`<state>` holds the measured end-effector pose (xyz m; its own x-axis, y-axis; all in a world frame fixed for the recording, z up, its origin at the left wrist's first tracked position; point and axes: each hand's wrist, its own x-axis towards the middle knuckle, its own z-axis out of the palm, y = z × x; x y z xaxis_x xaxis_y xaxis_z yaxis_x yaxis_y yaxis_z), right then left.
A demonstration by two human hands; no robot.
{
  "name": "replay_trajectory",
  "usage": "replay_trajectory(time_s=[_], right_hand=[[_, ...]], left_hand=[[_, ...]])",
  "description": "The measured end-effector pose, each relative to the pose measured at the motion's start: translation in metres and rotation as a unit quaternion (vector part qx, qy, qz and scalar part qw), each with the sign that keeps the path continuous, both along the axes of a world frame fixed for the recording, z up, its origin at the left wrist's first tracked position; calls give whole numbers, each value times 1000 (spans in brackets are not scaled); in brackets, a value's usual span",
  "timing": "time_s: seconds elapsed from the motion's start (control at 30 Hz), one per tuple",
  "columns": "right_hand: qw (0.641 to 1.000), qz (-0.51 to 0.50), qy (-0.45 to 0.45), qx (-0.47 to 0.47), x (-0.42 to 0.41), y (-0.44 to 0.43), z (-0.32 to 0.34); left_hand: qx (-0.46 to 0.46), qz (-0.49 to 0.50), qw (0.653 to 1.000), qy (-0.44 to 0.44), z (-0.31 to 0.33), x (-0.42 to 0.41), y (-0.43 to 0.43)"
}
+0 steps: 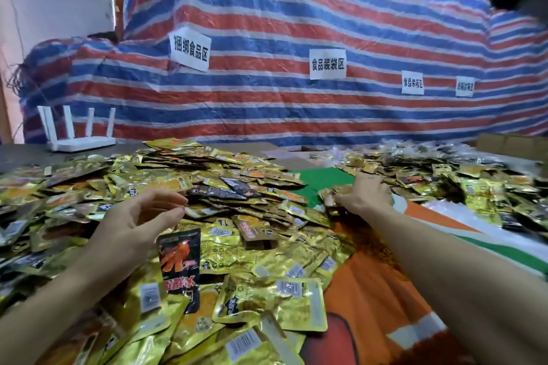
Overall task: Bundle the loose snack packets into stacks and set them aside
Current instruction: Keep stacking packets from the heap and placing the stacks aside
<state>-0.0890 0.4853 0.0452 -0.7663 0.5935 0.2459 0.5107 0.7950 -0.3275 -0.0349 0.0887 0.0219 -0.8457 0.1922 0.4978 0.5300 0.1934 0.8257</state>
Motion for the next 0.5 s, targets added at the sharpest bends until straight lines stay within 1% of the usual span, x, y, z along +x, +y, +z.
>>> replay_trajectory(time_s=[0.13, 0.2, 0.23, 0.3, 0.33, 0.37, 0.4, 0.43, 0.47, 0.5], right_hand=[[996, -30, -69, 37, 1, -6, 1], [995, -31, -74, 58, 0, -17, 8], [996, -11, -57, 73, -1, -27, 12], [993, 80, 6, 81, -2, -55, 20], [986, 153, 30, 59, -1, -72, 24], [971, 235, 34, 22, 1, -91, 27], [950, 313, 20, -16, 4, -111, 29], [924, 379, -4, -43, 8, -131, 29], [899, 433, -36, -52, 13, -151, 30], [876, 475, -74, -52, 18, -168, 32]], left_hand=[[-44, 36, 998, 26, 1, 1, -4], [-94, 84, 990, 56, 1, -2, -8], [-125, 109, 984, 71, 3, -3, -11], [-197, 132, 968, 76, 8, -3, -17], [-257, 133, 955, 65, 11, -3, -19], [-330, 132, 934, 46, 13, -3, -22], [-403, 123, 907, 18, 15, -2, -24], [-451, 104, 887, -15, 16, 1, -25], [-467, 85, 879, -47, 18, 4, -26], [-465, 73, 879, -69, 18, 6, -27]])
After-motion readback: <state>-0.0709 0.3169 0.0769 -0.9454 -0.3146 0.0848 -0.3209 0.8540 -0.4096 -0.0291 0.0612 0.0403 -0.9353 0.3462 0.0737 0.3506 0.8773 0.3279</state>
